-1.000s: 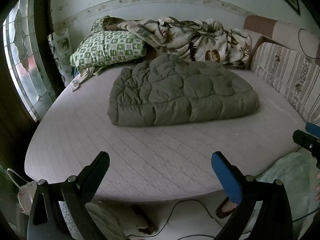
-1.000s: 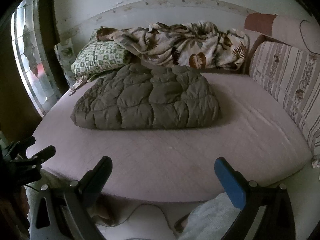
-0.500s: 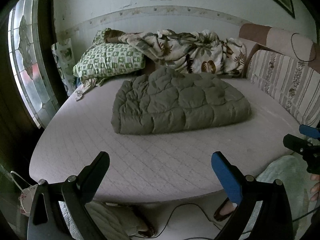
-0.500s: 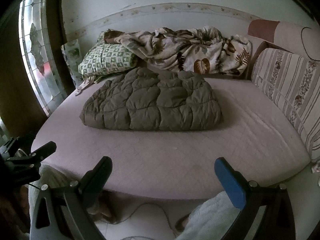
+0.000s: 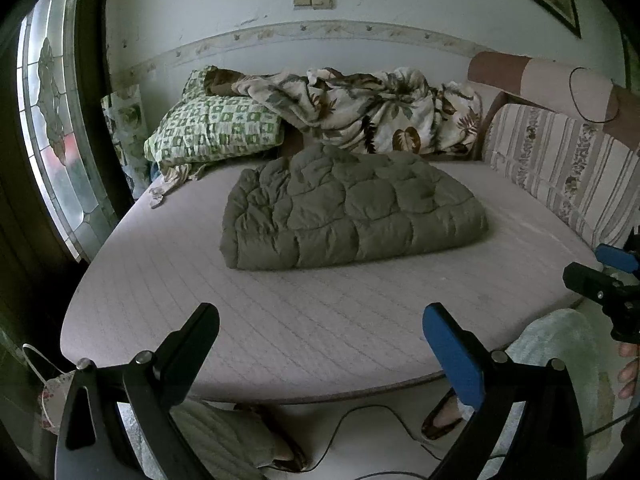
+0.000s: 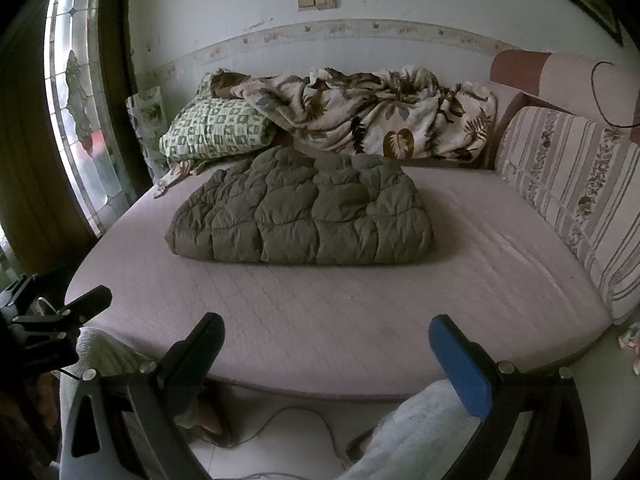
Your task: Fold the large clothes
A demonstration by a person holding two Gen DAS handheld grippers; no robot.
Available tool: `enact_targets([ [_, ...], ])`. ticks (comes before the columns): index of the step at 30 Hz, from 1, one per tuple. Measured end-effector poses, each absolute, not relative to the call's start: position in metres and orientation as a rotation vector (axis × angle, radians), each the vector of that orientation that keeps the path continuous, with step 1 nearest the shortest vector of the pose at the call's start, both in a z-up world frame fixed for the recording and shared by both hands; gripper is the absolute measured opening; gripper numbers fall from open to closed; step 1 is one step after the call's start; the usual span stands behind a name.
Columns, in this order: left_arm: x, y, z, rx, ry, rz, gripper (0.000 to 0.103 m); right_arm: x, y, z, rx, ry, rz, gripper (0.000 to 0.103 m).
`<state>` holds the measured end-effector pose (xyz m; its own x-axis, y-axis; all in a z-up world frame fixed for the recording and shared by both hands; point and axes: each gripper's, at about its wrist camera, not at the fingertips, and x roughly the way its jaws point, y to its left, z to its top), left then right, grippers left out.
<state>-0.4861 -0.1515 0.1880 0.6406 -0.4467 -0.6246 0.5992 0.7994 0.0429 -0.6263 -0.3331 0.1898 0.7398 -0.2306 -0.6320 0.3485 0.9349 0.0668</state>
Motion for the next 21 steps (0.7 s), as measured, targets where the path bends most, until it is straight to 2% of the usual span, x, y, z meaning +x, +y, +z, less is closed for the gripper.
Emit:
enact_targets([
  [21, -0.49, -0.15, 0.189, 0.287, 0.634, -0.584, 0.101, -0.637, -0.332, 0.189, 0.191, 0.671, -0.332, 0.103],
])
